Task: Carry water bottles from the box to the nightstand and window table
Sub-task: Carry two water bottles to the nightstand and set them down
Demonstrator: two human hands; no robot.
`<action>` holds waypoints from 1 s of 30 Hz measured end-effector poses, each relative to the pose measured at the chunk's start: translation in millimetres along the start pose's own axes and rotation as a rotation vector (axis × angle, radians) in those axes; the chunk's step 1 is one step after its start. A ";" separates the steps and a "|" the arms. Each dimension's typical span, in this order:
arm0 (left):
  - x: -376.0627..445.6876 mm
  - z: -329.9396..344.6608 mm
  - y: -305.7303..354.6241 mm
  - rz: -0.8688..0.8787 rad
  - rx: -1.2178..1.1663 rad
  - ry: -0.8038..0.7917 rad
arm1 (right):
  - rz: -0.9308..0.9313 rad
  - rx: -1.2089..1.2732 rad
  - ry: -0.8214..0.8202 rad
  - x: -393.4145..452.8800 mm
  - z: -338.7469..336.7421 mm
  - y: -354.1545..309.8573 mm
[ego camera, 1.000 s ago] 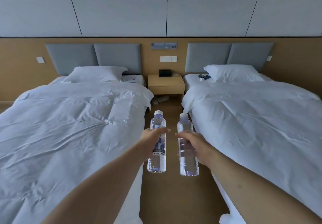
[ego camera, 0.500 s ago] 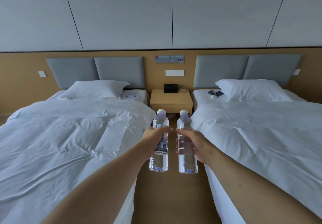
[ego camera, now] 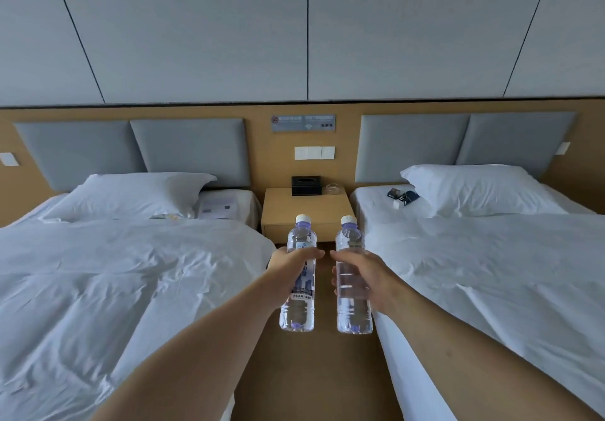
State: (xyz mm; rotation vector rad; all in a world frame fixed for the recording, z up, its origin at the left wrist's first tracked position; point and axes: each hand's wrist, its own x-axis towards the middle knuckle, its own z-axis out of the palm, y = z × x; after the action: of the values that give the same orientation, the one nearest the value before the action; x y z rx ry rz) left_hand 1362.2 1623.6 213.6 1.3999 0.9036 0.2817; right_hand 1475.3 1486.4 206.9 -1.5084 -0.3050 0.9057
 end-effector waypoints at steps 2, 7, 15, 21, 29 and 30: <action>42.9 -4.1 23.3 -0.021 0.004 -0.007 | -0.001 -0.012 0.016 39.2 2.9 -21.8; 138.4 -8.4 73.8 -0.047 0.043 -0.023 | 0.040 0.003 0.051 126.5 6.0 -68.0; 275.4 3.3 104.0 -0.090 0.025 -0.013 | 0.065 -0.023 0.071 265.3 3.7 -92.4; 387.7 16.5 136.2 -0.092 0.033 0.028 | 0.087 -0.063 0.021 386.0 -7.4 -121.1; 518.1 25.3 208.1 -0.124 -0.017 0.062 | 0.137 -0.051 -0.043 539.9 -36.3 -182.6; 531.7 24.2 213.9 -0.122 -0.037 0.044 | 0.133 -0.024 -0.048 555.5 -37.4 -188.5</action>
State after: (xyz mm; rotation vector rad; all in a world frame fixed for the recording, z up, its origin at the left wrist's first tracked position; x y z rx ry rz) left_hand 1794.4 2000.7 208.7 1.3035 1.0109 0.2360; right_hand 1923.9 1865.4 182.6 -1.5454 -0.2528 1.0479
